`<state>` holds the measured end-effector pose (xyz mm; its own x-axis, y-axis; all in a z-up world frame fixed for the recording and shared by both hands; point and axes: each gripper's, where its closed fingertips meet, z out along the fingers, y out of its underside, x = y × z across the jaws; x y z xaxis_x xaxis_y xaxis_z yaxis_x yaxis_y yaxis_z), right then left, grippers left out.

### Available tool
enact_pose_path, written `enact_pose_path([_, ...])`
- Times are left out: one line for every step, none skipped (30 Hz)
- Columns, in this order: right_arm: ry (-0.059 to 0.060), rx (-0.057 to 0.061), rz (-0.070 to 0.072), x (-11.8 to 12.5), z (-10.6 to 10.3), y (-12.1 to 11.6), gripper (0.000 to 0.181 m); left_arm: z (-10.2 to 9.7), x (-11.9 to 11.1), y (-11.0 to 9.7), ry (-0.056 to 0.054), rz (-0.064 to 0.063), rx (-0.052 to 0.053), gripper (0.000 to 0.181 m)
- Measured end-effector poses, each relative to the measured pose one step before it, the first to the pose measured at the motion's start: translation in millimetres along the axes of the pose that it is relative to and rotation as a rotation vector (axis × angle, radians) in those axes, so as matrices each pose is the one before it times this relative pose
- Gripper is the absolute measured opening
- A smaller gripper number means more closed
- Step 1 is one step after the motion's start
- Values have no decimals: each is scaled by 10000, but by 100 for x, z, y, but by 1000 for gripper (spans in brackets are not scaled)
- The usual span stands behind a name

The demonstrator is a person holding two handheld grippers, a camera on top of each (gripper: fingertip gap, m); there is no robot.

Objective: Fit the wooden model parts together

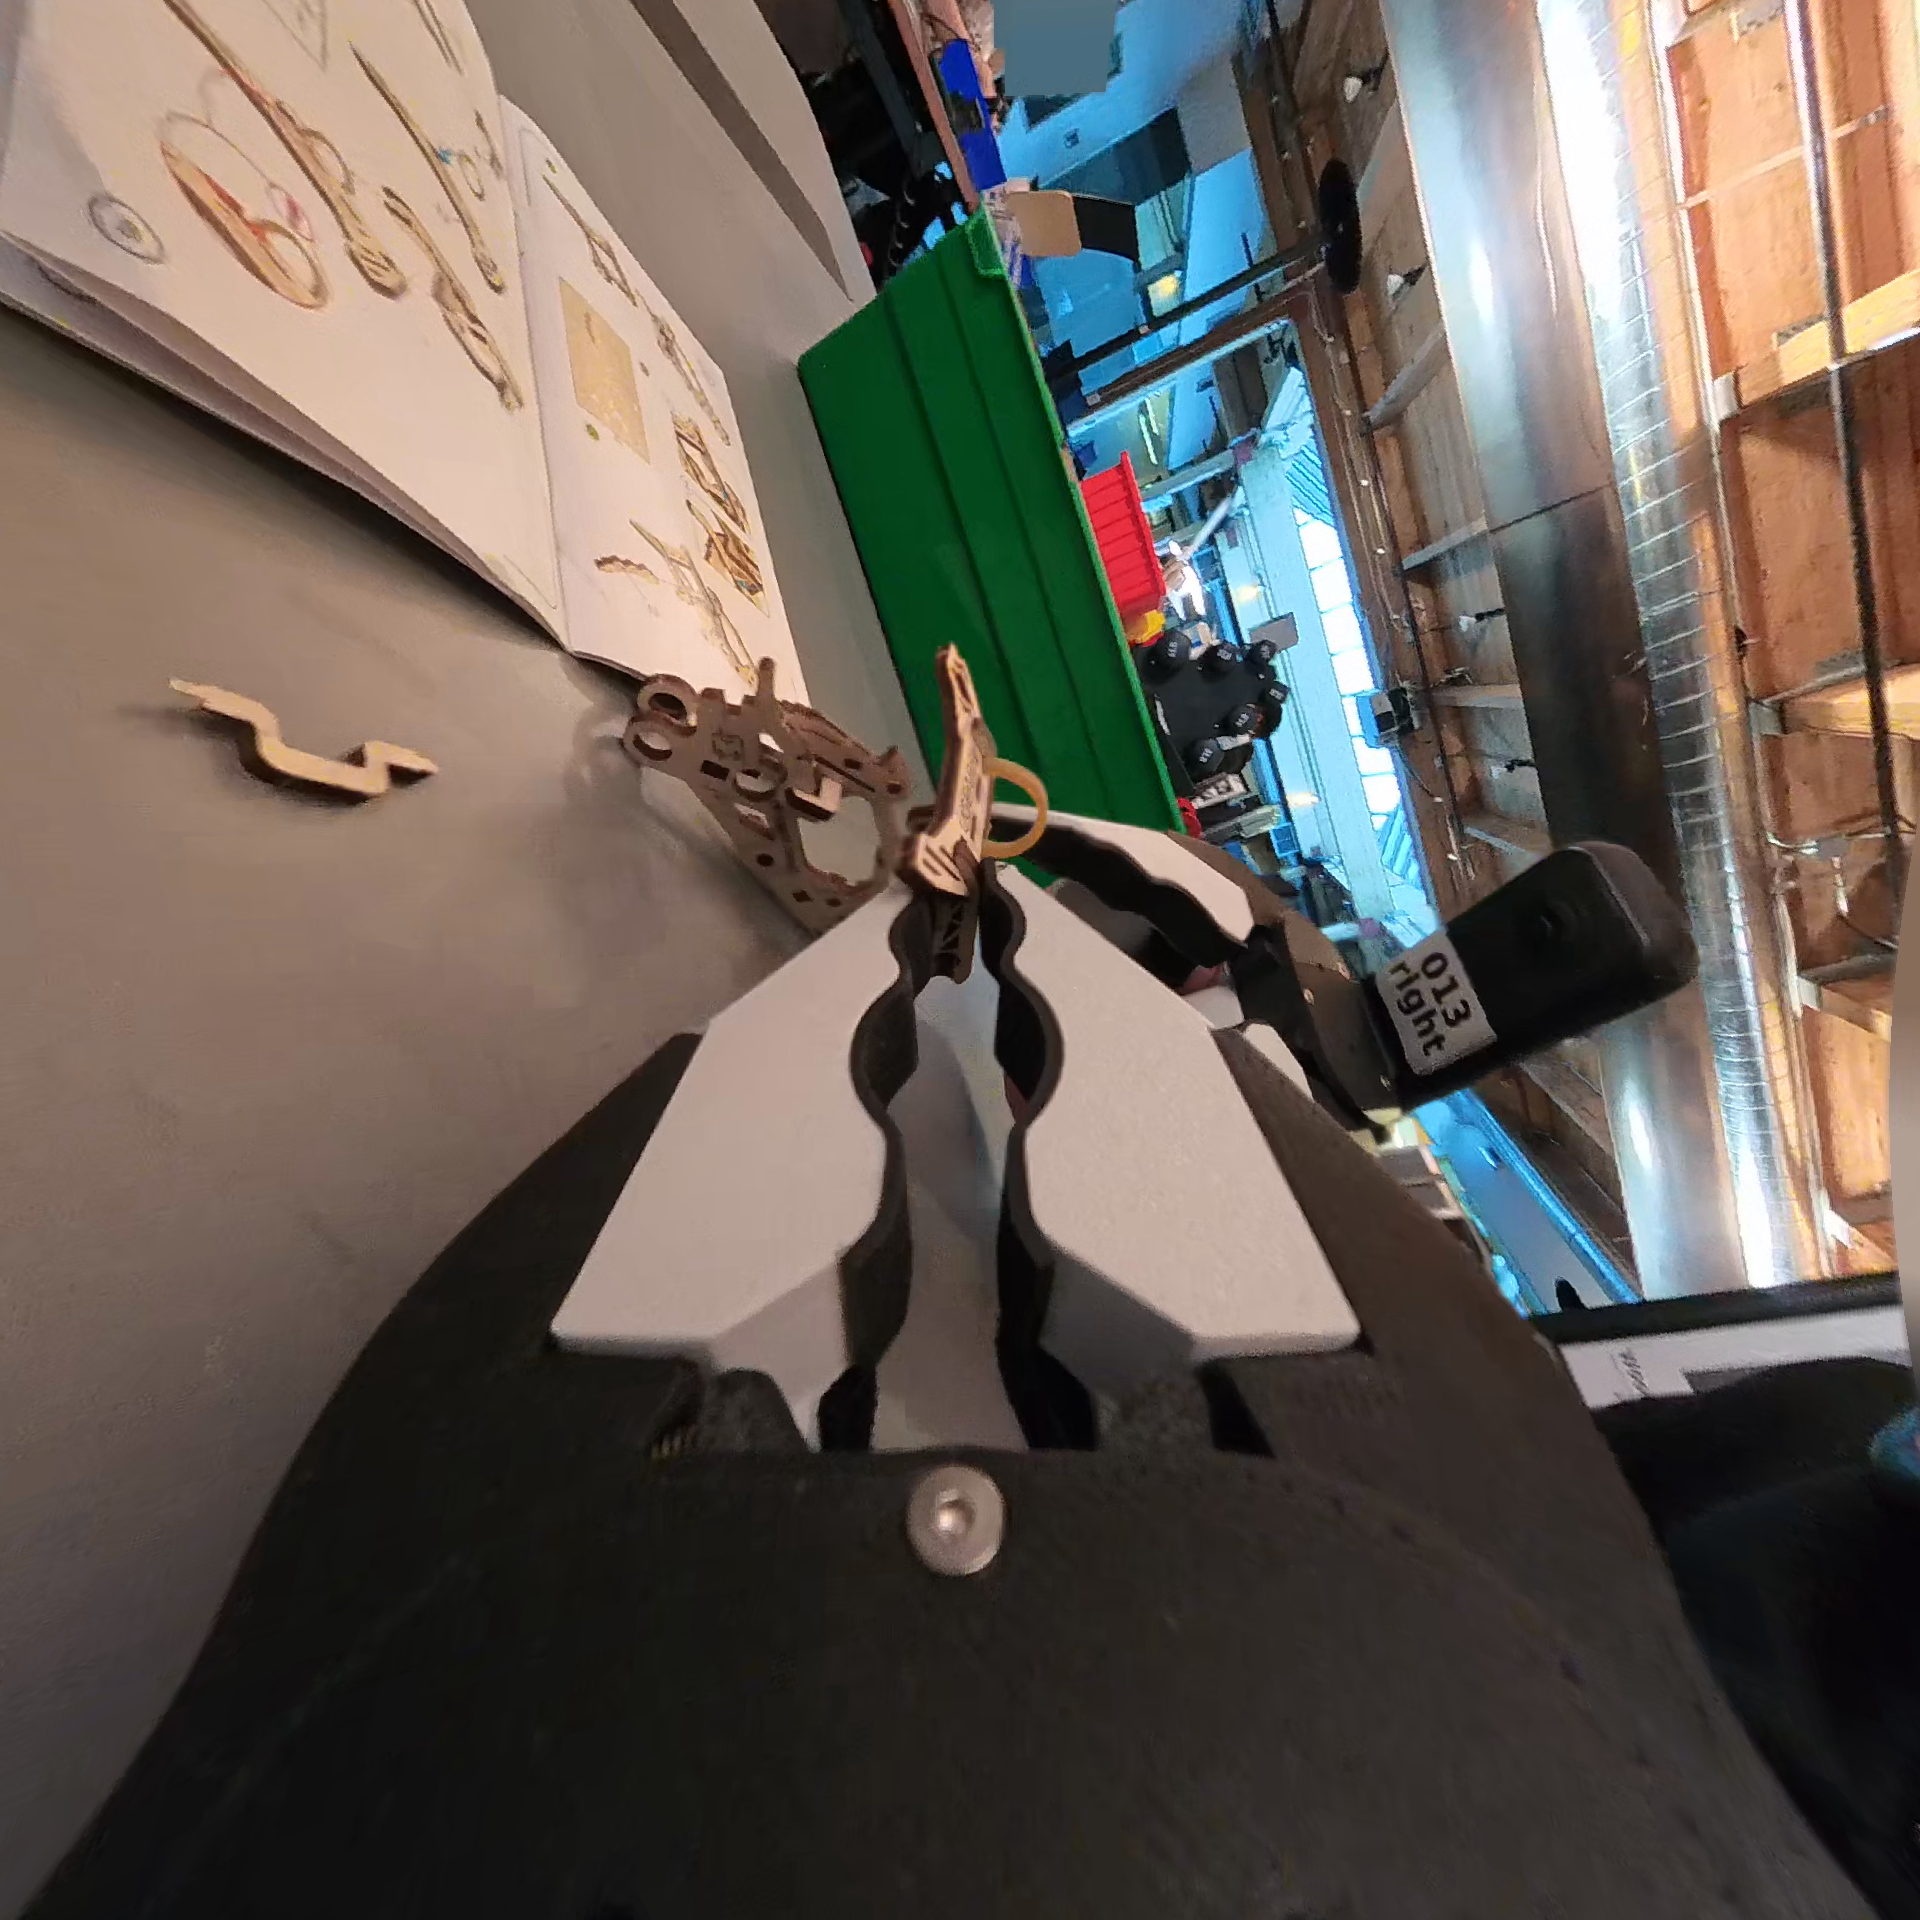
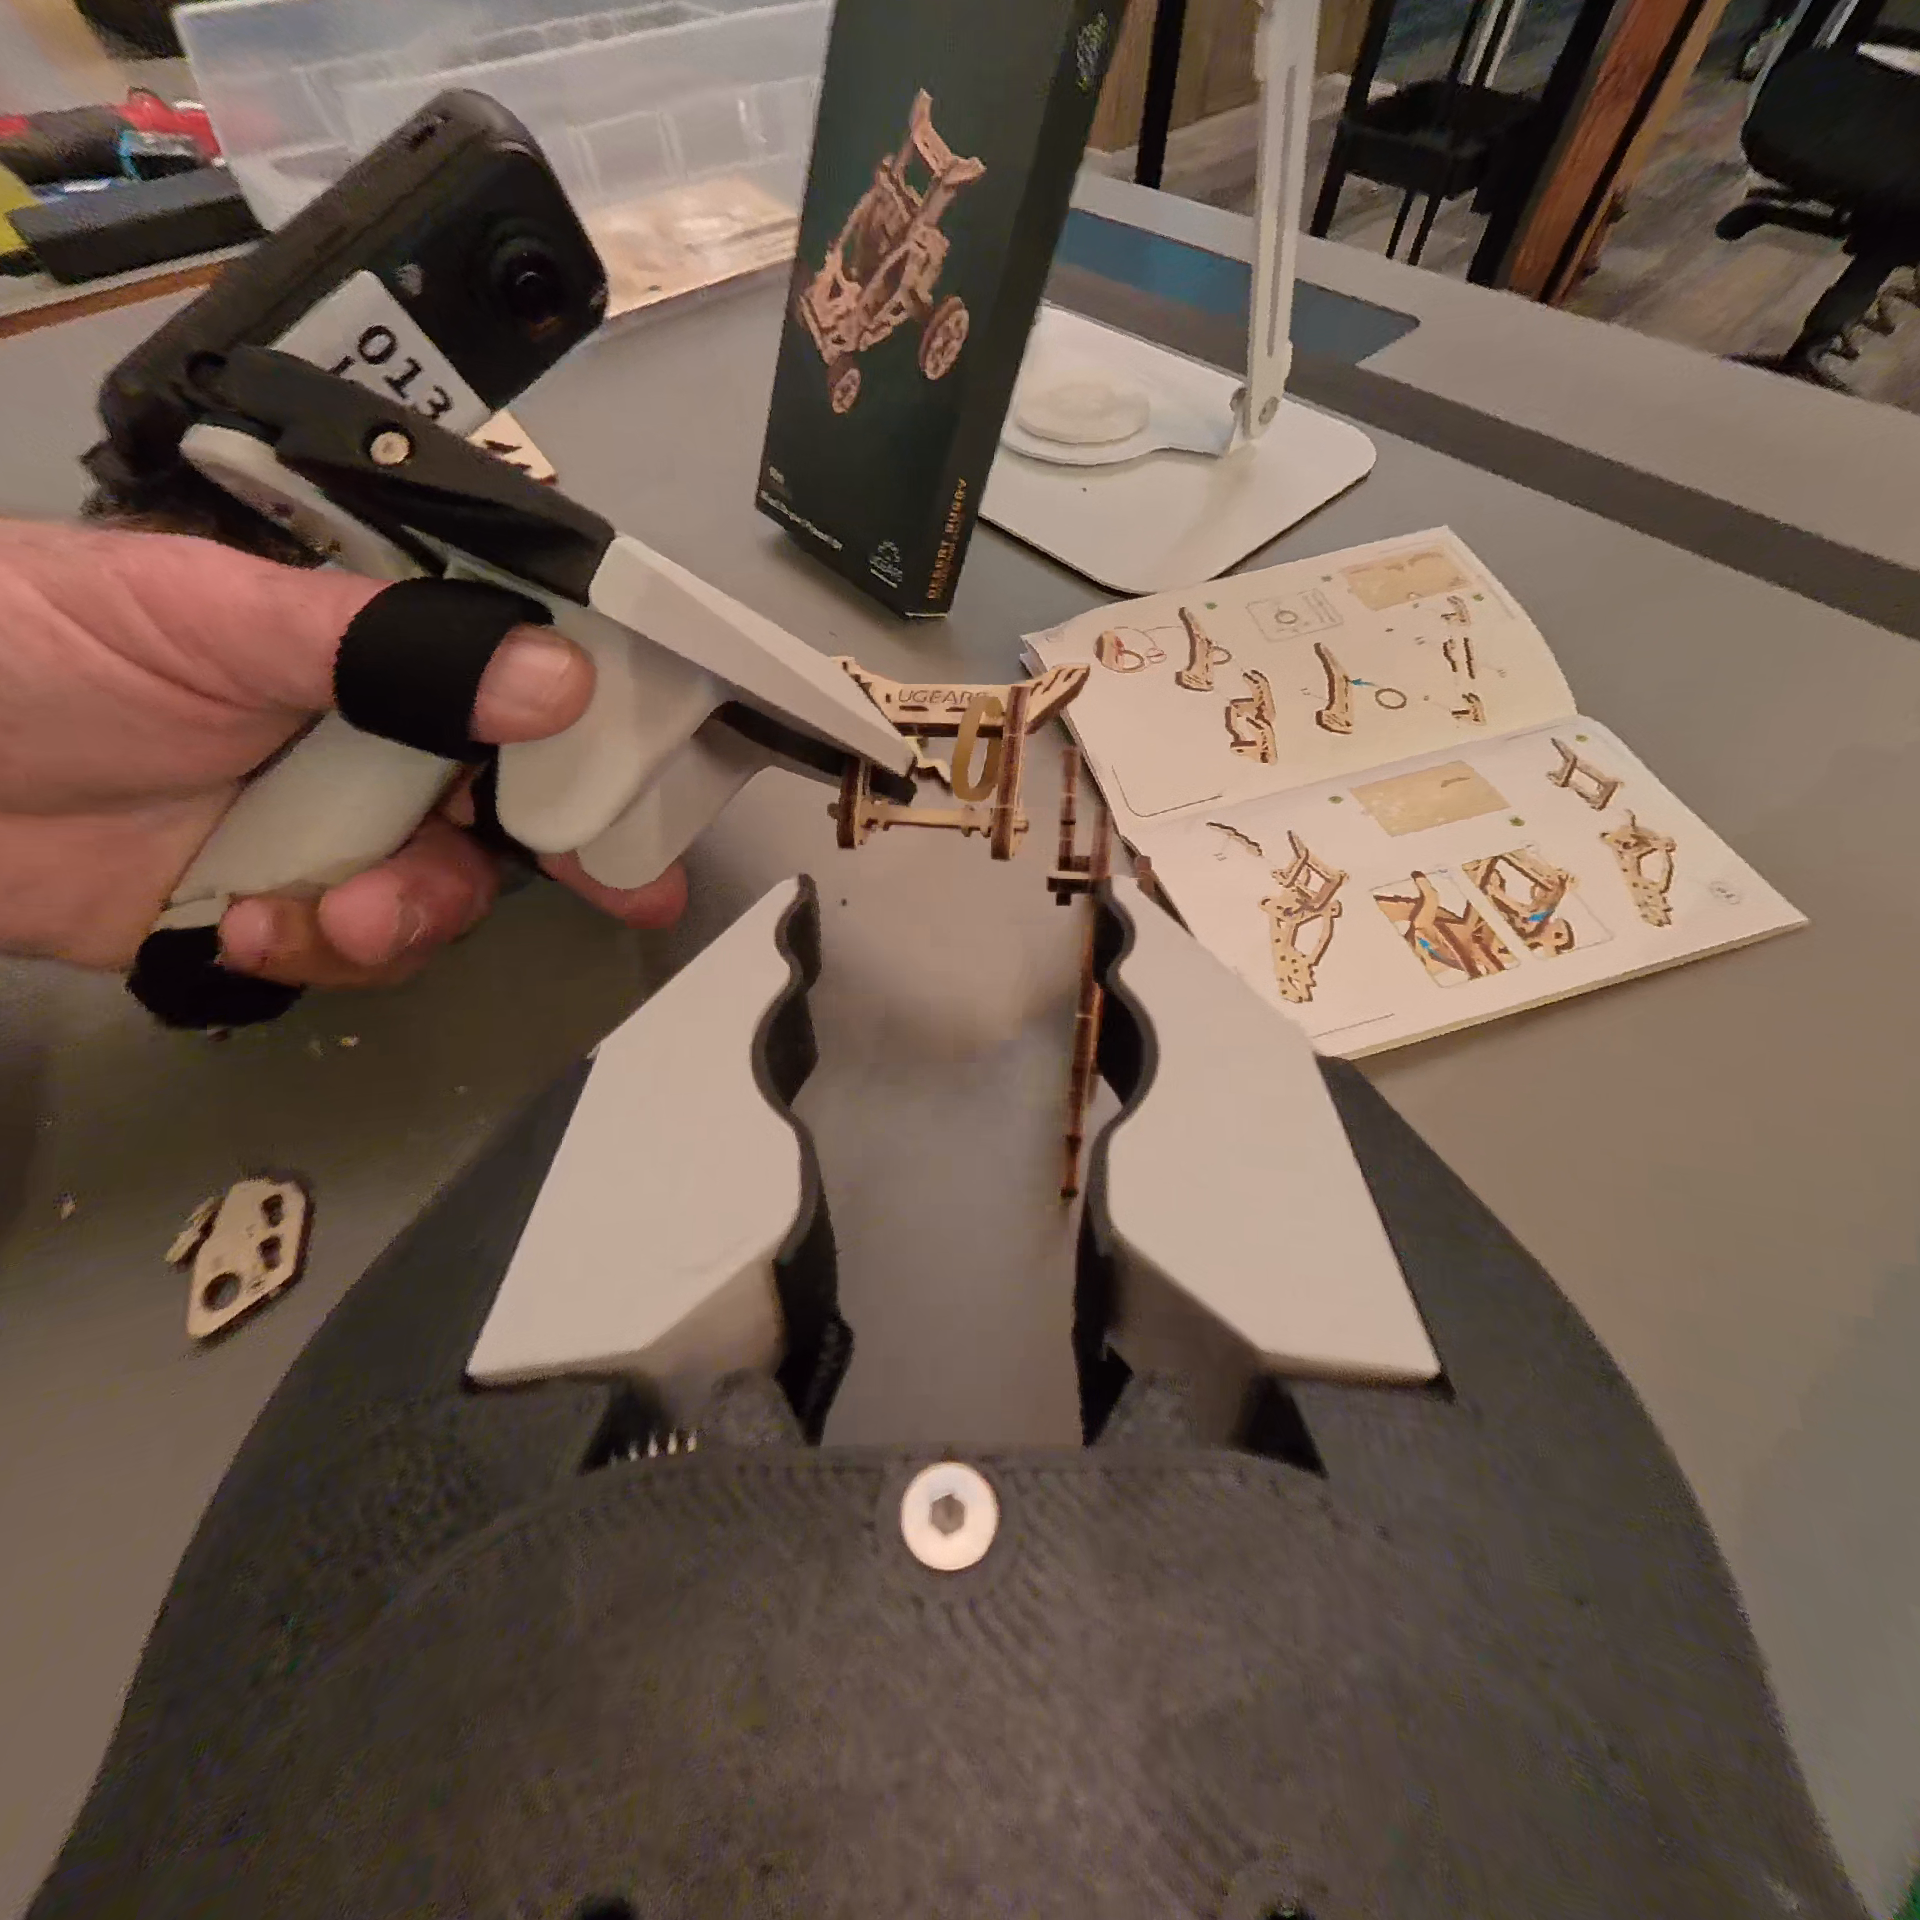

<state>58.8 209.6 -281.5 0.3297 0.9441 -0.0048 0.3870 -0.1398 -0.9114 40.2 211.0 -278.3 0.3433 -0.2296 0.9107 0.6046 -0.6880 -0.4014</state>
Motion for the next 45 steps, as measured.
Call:
enact_pose_path([-119, 85, -122, -287, -476, -282, 45, -100, 353, 378, 210, -58, -236, 6])
enact_pose_path([-89, 113, -96, -150, -431, -349, 39, -82, 377, 412, 230, -39, -226, 5])
enact_pose_path([-113, 45, -116, -88, -338, -274, 33, -125, 324, 343, 220, -44, -159, 6])
enact_pose_path([-194, 27, -236, -152, -271, -251, 26, -147, 395, 354, 287, -69, -200, 6])
enact_pose_path([-322, 107, -315, -334, -237, -346, 19, -225, 383, 235, 285, -64, -151, 6])
enact_pose_path([-410, 179, -241, -454, -186, -461, 14, -267, 303, 138, 229, -34, -127, 6])
enact_pose_path([-356, 90, -151, -352, -82, -379, 13, -233, 341, 240, 250, -43, -219, 6])
enact_pose_path([-333, -63, -216, -325, -31, -217, 13, -225, 384, 191, 249, -50, -217, 6])
enact_pose_path([-383, -69, -400, -489, -35, -223, 12, -275, 291, -35, 115, 39, -51, 6])
enact_pose_path([-268, -19, -415, -354, -49, -285, 12, -296, 271, -124, 52, 120, -4, 6])
enact_pose_path([-237, -45, -334, -270, -38, -205, 12, -257, 362, -67, 137, 92, -66, 6])
enact_pose_path([-241, -155, -288, -221, -28, -28, 12, -224, 401, -18, 186, 40, -101, 6])
enact_pose_path([-167, -110, -275, -128, -85, -102, 12, -193, 308, 27, 143, 44, -141, 5])
enact_pose_path([-153, 69, -226, -94, -156, -389, 10, -177, 315, 72, 139, 95, -181, 5])
enact_pose_path([-241, 146, -151, -200, -137, -480, 8, -144, 312, 89, 123, 86, -184, 5])
enact_pose_path([-241, 88, -118, -150, -72, -342, 5, -122, 256, 24, 74, 83, -124, 5])
enact_pose_path([-162, 16, -134, -34, -4, -173, 5, -82, 235, 61, 61, 66, -115, 5])
enact_pose_path([-133, -18, -178, -24, 29, -97, 4, -25, 258, 107, 89, 48, -132, 5])
enact_pose_path([-132, -45, -171, -52, 34, -65, 4, -17, 185, 94, 40, 47, -115, 5])
enact_pose_path([-168, -24, -152, -112, 48, -94, 3, 3, 120, 62, 10, 40, -84, 5])
enact_pose_path([-154, 6, -143, -113, 45, -95, 3, 30, 163, 97, 49, 24, -105, 5])
enact_pose_path([-176, -11, -134, -162, 69, -46, 2, 29, 191, 54, 76, 27, -85, 5])
enact_pose_path([-114, -51, -132, -81, 41, 30, 2, 9, 20, 19, -23, 25, -53, 5])
enact_pose_path([-41, 9, -130, 10, 3, -40, 2, -4, 12, 9, -13, 16, -41, 5])
enact_pose_path([-71, 42, -113, -59, -17, -93, 1, 21, 48, 54, 30, -9, -63, 5])
enact_pose_path([-80, 20, -112, -100, -13, -68, 1, 36, 32, 87, 18, 6, -83, 5])
enact_pose_path([-104, -38, -141, -151, 3, 31, 0, 25, -17, 61, -18, 14, -72, 5])
enact_pose_path([-36, -58, -153, -56, 36, 76, 0, 11, -63, 76, -31, -3, -79, 5])
enact_pose_path([-46, -52, -123, -64, 34, 78, 0, 16, 6, 49, 7, 18, -79, 5])
enact_pose_path([-114, -45, -83, -155, 37, 67, 0, 33, 31, 71, 17, 50, -92, 5])
enact_pose_path([-106, -30, -74, -137, 29, 36, 0, 22, 6, 88, 9, 37, -120, 5])
enact_pose_path([-85, 13, -76, -123, -2, -20, 0, 13, 29, 40, 21, 30, -87, 5])
enact_pose_path([-118, 26, -55, -180, 16, -42, 0, 42, 95, 67, 65, 29, -99, 5])
enact_pose_path([-118, 6, -52, -183, 15, 15, 0, 36, 86, 94, 44, 50, -115, 5])
enact_pose_path([-59, 3, -51, -99, 9, 10, 0, 2, -16, 78, -13, 50, -105, 5])
enact_pose_path([-66, 8, 11, -95, 8, 1, 0, 3, 19, 83, 7, 35, -100, 5])
enact_pose_path([-73, 14, 66, -86, 37, 10, 0, -11, -15, -2, -10, 37, -25, 5])
enact_pose_path([-35, 32, 92, -34, 42, 17, 0, -44, 0, -79, 8, 19, 26, 5])
enact_pose_path([-93, 39, 131, -120, 68, 0, 0, -25, 36, 22, 26, 48, -45, 5])
enact_pose_path([-120, 4, 172, -172, 117, 45, 0, 27, 43, 57, -5, 105, -54, 5])
enact_pose_path([-25, -31, 168, -48, 124, 96, 0, -27, 3, -83, -31, 78, 39, 5])
enact_pose_path([43, 18, 86, 8, 81, 34, 0, -53, -6, -16, -11, 18, -8, 5])
enact_pose_path([40, 49, -22, -78, 44, -30, 0, -12, -24, 84, -11, 28, -59, 5])
enact_pose_path([126, 24, -65, 28, 21, -28, 1, -67, -115, -127, -86, -2, 104, 5])
enact_pose_path([176, -12, -45, 111, 36, 17, 2, -77, -136, -137, -76, -60, 105, 5])
